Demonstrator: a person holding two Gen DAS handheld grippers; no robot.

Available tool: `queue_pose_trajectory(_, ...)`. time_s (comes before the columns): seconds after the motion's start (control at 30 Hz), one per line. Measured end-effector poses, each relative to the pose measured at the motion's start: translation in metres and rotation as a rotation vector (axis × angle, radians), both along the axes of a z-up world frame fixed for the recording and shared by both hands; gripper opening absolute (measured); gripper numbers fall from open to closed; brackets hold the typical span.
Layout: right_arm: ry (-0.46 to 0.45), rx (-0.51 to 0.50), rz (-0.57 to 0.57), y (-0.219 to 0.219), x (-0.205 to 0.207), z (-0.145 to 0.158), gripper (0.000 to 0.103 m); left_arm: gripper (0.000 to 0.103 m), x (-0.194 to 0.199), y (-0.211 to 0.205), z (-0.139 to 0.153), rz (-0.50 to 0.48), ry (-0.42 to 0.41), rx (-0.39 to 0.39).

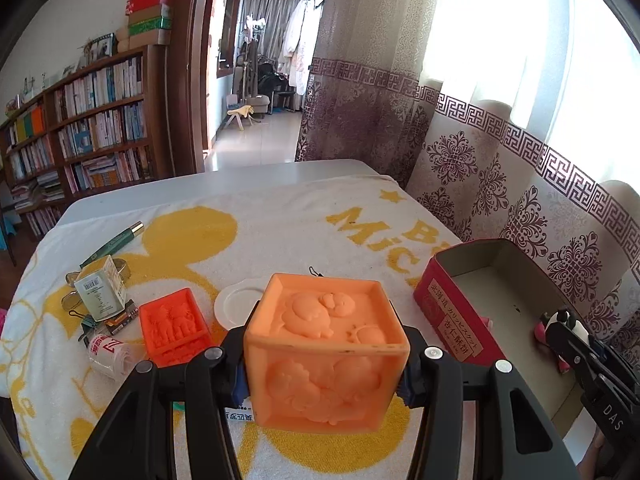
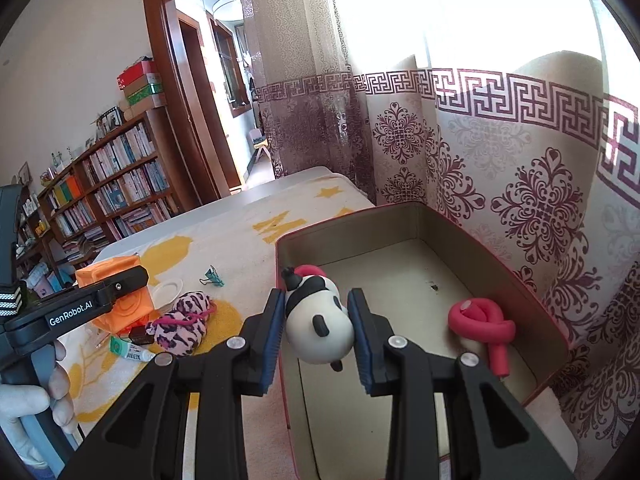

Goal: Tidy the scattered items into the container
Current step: 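Carry panda and orange cube to the box and release both tools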

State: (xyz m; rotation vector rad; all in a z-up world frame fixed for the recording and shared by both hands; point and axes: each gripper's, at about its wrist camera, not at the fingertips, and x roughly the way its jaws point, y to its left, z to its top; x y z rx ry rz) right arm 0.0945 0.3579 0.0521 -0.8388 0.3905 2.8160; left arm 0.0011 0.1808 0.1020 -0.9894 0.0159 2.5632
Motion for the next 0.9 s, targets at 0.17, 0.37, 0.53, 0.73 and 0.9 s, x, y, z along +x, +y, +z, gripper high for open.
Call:
queue_pose_trajectory(0.17, -0.004, -0.011, -0.060, 0.027, 0.014, -0.006, 0.035, 0.055, 0.007, 0.030, 0.003, -0.057, 0.004, -0.017)
queue_pose_trajectory(0.37, -0.016, -0.028, -0.114, 0.052, 0.026, -0.012, 0.035, 0.055, 0.011, 0.060, 0.006, -0.105, 0.002, -0.029)
queue_pose_trajectory(0.53, -0.006, -0.033, -0.131, 0.060, 0.034, -0.010, 0.035, 0.055, 0.018, 0.088, 0.016, -0.171, 0.019, -0.020)
queue_pose_trajectory(0.73, -0.003, -0.034, -0.119, 0.062, 0.035, -0.010, 0.035, 0.055, 0.031, 0.125, 0.023, -0.268, 0.037, -0.024)
queue_pose_trajectory(0.9, -0.008, -0.040, -0.131, 0.066, 0.038, -0.013, 0.035, 0.055, 0.040, 0.144, 0.024, -0.335, 0.032, -0.018)
